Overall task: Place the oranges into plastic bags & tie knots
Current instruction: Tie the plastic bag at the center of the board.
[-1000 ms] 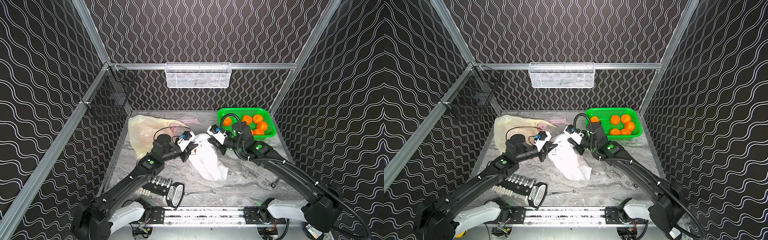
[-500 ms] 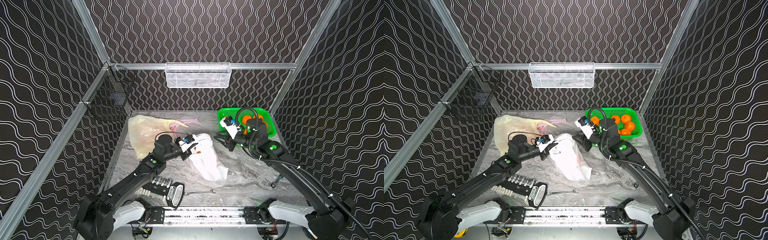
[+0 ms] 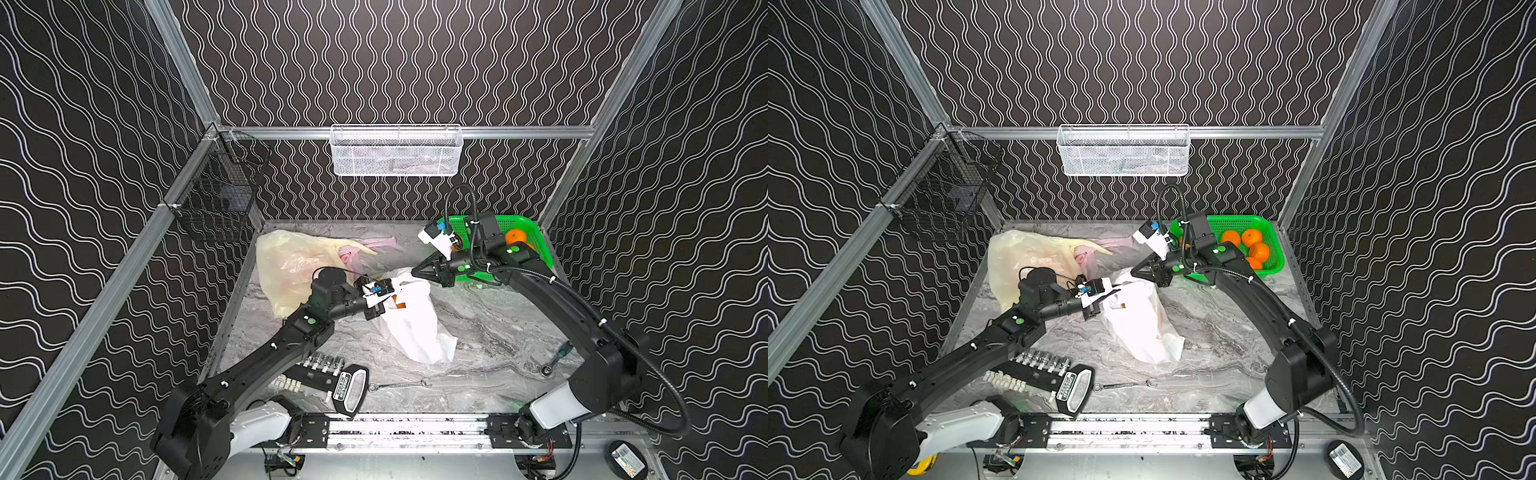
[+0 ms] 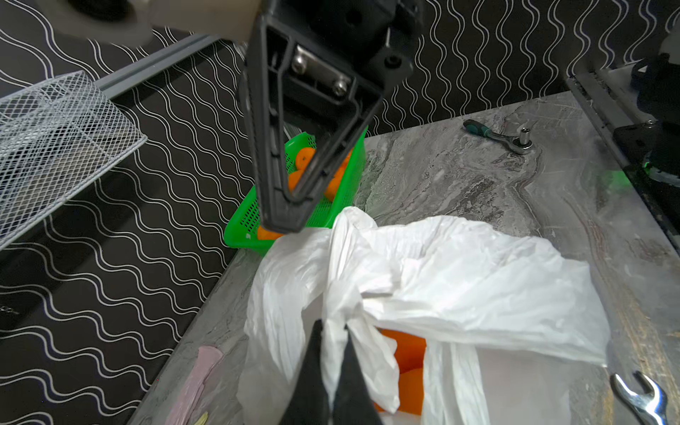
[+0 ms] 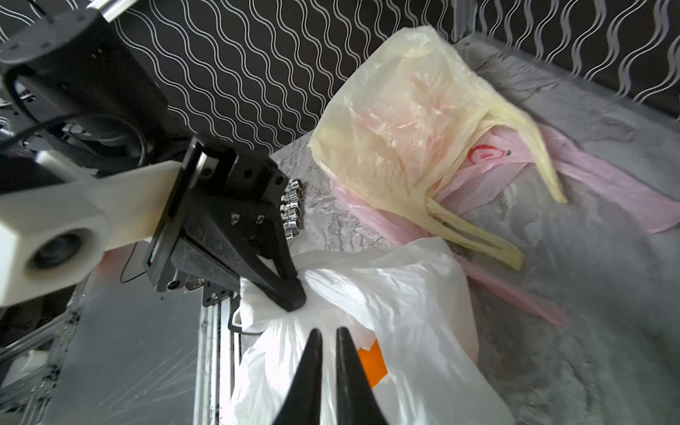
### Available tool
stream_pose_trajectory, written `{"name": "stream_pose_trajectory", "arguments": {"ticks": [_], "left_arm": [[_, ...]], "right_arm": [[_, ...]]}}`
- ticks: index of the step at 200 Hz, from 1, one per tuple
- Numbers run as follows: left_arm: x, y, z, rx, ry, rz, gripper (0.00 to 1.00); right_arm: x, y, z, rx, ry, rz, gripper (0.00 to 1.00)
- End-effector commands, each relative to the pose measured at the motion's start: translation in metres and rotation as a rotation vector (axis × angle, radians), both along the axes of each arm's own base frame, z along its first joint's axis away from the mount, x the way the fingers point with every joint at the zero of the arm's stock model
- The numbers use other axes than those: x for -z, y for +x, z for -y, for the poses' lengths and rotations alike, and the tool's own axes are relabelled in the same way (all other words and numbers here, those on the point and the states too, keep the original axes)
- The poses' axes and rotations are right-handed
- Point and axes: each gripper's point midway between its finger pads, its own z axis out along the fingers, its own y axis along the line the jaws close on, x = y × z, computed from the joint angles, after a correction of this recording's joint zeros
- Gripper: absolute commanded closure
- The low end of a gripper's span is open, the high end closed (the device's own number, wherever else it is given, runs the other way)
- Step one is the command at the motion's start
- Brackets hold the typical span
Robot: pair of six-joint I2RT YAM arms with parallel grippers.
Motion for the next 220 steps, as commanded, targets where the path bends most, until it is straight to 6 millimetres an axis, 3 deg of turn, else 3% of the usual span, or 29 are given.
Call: {"name": "stream_pose_trajectory", "arguments": {"ticks": [1,37,90,132,171,220], "left_arm": [[-0.010,0.002,0.002,0.019,0.015,0.063,1.00],[-0.009,0.003,0.004,0.027,0.041,0.067,1.00],[-0.002,0.002,0.008,0.084,0.114,0.075,1.00],[0.001,0.009,0.008,0.071,0.173,0.087,1.00],[0.001,0.023,0.006,0.044,0.199,0.098,1.00],[-0.001,0.020,0.006,0.048,0.170,0.136,1.00]], "right_arm": [[0.004,-0.009,-0.003,-0.055,0.019,-0.027,0.88],[0.020,0.004,-0.005,-0.043,-0.030,-0.033,0.88],[0.027,-0.008,-0.016,-0.172,0.053,-0.083,0.87],[0.061,-0.001,-0.009,-0.117,-0.045,-0.098,0.86],[0.052,-0.021,-0.014,-0.209,0.070,-0.120,0.83],[0.059,-0.010,-0.022,-0.145,0.112,-0.050,0.82]]}}
